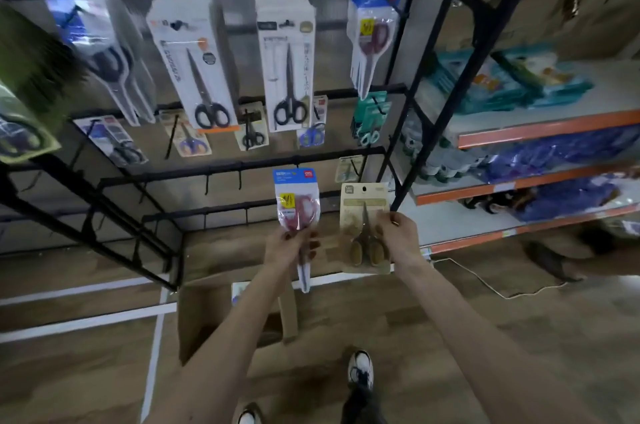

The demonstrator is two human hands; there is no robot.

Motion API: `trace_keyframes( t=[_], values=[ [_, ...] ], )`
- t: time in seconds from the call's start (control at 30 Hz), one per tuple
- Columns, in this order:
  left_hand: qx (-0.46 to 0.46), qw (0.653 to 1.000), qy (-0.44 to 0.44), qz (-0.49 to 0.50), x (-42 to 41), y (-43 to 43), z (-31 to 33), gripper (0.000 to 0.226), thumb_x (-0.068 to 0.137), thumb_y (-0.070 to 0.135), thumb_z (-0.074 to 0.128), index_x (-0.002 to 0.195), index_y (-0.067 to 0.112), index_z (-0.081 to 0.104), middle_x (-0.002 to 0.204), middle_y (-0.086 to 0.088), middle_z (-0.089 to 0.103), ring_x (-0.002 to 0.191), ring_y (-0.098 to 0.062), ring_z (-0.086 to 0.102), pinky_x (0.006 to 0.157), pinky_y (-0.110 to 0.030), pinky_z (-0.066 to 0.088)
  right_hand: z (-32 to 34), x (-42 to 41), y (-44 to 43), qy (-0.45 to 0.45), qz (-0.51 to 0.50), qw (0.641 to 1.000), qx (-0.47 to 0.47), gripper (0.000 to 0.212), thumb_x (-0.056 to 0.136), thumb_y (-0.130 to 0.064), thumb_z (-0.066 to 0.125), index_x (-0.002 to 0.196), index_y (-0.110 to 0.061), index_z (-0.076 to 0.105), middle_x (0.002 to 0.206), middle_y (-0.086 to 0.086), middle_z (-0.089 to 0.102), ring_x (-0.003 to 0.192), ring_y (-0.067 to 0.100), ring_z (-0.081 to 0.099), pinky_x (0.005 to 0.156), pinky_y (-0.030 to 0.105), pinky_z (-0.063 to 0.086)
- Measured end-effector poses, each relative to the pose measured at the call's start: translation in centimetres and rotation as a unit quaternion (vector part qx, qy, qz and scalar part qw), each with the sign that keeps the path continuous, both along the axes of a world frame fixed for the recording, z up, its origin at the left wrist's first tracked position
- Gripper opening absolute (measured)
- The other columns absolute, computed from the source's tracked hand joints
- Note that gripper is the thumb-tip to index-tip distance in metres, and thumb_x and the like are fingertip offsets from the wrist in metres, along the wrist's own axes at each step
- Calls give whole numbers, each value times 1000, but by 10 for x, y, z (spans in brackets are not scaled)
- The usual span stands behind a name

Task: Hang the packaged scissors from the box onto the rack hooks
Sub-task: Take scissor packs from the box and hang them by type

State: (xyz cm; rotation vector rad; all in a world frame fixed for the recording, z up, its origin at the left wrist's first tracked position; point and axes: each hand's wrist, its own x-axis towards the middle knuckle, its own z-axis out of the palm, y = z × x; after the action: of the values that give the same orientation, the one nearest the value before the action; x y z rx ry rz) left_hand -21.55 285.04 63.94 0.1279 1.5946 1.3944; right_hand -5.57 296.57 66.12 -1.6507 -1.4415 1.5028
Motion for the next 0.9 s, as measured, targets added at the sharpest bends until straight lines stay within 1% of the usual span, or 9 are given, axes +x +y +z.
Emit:
trace_keyframes(
  t=[0.1,0.23,0.3,0.4,0.47,0.57,0.73,0.83,0.9],
  values=[
    [12,1000,18,7,21,45,-17,7,95,2,65,101,4,66,78,-9,74,62,-17,73,61,-30,60,-20,13,54,-34,37,999,9,19,102,-19,50,101,-6,64,95,8,65,79,17,58,76,37,52],
    [-5,999,29,27,29,98,-55,8,93,0,68,91,8,70,72,-5,76,67,-22,73,66,-33,60,-68,6,121,-44,33,998,-21,19,99,-20,52,98,-6,65,86,6,66,76,18,60,61,25,48],
    [-31,998,37,37,23,125,-82,7,92,6,72,88,12,71,75,-4,78,75,-27,74,73,-38,61,-100,-8,151,-45,26,998,-31,18,99,-20,51,100,-7,63,83,5,63,75,21,58,59,28,45],
    [-66,994,75,52,6,163,-128,9,91,23,76,84,19,73,86,-9,79,90,-33,76,85,-49,61,-153,-32,193,-42,28,998,-27,15,101,-20,48,107,-13,60,83,-2,59,72,13,54,60,26,43],
    [-54,993,75,66,-7,187,-152,8,94,18,71,86,17,71,93,-15,78,93,-33,75,87,-49,60,-187,-46,216,-46,41,998,-34,17,102,-21,48,109,-15,61,86,1,61,78,18,56,67,30,46],
    [-27,995,49,81,-27,221,-179,15,100,12,61,87,12,68,89,-13,72,84,-26,68,77,-40,56,-231,-67,251,-68,34,996,-44,21,99,-22,49,109,-14,66,95,10,66,89,30,61,80,40,51],
    [-10,994,66,87,-50,252,-214,11,100,12,62,90,14,67,89,-12,74,76,-21,71,73,-38,61,-275,-80,282,-76,48,995,-52,14,98,-23,53,92,-19,65,75,1,60,71,20,55,72,31,44],
    [-5,994,66,81,-51,258,-238,15,102,11,58,90,17,67,76,-2,74,69,-13,71,60,-27,59,-295,-87,288,-75,53,994,-66,23,98,-23,56,116,-16,67,92,6,63,83,22,58,80,34,50],
    [-7,995,58,82,-52,261,-251,13,102,13,57,96,20,65,78,-2,74,69,-11,72,60,-26,58,-304,-92,292,-72,43,994,-73,26,98,-23,58,122,-15,66,94,6,62,76,19,56,78,33,49]
  ],
)
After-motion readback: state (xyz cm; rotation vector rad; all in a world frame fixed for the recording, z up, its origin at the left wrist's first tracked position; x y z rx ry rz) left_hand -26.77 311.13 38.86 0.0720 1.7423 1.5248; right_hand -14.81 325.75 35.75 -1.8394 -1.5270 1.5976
